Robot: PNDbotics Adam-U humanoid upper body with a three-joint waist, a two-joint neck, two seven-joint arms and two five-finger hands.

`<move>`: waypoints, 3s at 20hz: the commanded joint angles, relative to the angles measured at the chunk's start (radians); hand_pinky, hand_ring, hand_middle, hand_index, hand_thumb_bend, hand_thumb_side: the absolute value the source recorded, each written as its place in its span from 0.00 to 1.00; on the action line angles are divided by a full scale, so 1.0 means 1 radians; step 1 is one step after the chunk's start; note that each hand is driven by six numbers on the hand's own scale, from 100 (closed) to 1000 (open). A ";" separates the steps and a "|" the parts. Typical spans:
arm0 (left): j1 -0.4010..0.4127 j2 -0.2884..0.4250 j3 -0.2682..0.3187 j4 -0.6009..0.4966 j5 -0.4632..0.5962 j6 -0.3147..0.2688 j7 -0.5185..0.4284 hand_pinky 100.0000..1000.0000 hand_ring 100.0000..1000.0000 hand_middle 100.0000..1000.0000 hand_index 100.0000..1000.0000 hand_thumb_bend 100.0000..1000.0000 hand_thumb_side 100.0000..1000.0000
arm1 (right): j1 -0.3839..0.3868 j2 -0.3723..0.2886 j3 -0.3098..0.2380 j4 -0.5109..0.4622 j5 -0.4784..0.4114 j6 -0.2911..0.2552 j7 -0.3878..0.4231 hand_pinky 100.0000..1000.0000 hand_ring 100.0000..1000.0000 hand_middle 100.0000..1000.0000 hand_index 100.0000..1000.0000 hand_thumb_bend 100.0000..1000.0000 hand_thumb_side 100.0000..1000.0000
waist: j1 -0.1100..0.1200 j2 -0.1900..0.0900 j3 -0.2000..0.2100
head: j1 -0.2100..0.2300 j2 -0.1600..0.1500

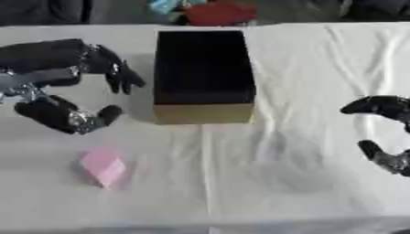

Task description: Pick up objects on the table and place them in the box.

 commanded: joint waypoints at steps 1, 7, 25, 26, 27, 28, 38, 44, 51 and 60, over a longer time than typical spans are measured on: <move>-0.028 0.065 -0.032 -0.007 -0.036 -0.263 -0.229 0.57 0.54 0.57 0.85 0.08 0.23 | -0.005 -0.030 -0.009 -0.007 0.004 -0.228 0.228 0.80 0.82 0.81 0.93 0.00 0.64 | 0.003 -0.017 -0.001 | -0.004 0.005; -0.042 0.091 -0.115 0.033 -0.143 -0.331 -0.229 0.60 0.56 0.59 0.86 0.23 0.28 | -0.006 -0.034 -0.007 -0.006 0.004 -0.229 0.230 0.80 0.82 0.81 0.93 0.00 0.64 | 0.008 -0.020 -0.004 | -0.006 0.005; -0.007 0.155 -0.180 0.130 -0.401 -0.474 -0.225 0.63 0.59 0.62 0.86 0.58 0.62 | 0.001 -0.044 -0.008 -0.004 0.005 -0.226 0.236 0.80 0.82 0.81 0.93 0.00 0.64 | 0.025 -0.025 -0.003 | -0.023 0.005; 0.004 0.168 -0.176 0.128 -0.404 -0.471 -0.220 0.63 0.59 0.62 0.86 0.58 0.62 | 0.002 -0.045 -0.008 -0.004 0.006 -0.226 0.235 0.80 0.82 0.81 0.93 0.00 0.64 | 0.026 -0.026 -0.002 | -0.024 0.005; 0.014 0.180 -0.172 0.126 -0.406 -0.468 -0.214 0.63 0.60 0.62 0.86 0.59 0.63 | 0.003 -0.046 -0.009 -0.004 0.006 -0.226 0.235 0.80 0.82 0.81 0.93 0.00 0.64 | 0.027 -0.027 -0.001 | -0.026 0.005; 0.024 0.191 -0.170 0.123 -0.407 -0.465 -0.208 0.63 0.60 0.62 0.86 0.59 0.63 | 0.004 -0.047 -0.009 -0.004 0.007 -0.226 0.235 0.80 0.82 0.81 0.93 0.00 0.64 | 0.028 -0.027 0.001 | -0.027 0.005; 0.070 0.225 -0.167 0.116 -0.436 -0.462 -0.156 0.63 0.60 0.62 0.86 0.57 0.56 | 0.006 -0.051 -0.007 -0.002 0.009 -0.227 0.232 0.80 0.82 0.81 0.93 0.00 0.64 | 0.028 -0.032 0.011 | -0.033 0.005; 0.071 0.198 -0.179 0.137 -0.447 -0.472 -0.127 0.63 0.60 0.62 0.86 0.50 0.47 | 0.006 -0.050 -0.007 -0.002 0.010 -0.228 0.231 0.80 0.82 0.81 0.93 0.00 0.64 | 0.024 -0.031 0.009 | -0.034 0.005; 0.063 0.161 -0.199 0.164 -0.444 -0.477 -0.140 0.62 0.59 0.61 0.87 0.43 0.41 | 0.005 -0.048 -0.008 -0.002 0.010 -0.228 0.230 0.80 0.82 0.81 0.93 0.00 0.64 | 0.020 -0.030 0.006 | -0.033 0.005; 0.045 0.124 -0.241 0.191 -0.421 -0.477 -0.213 0.61 0.58 0.60 0.85 0.36 0.44 | 0.003 -0.045 -0.007 -0.001 0.009 -0.230 0.231 0.80 0.82 0.81 0.93 0.00 0.64 | 0.017 -0.026 0.000 | -0.030 0.005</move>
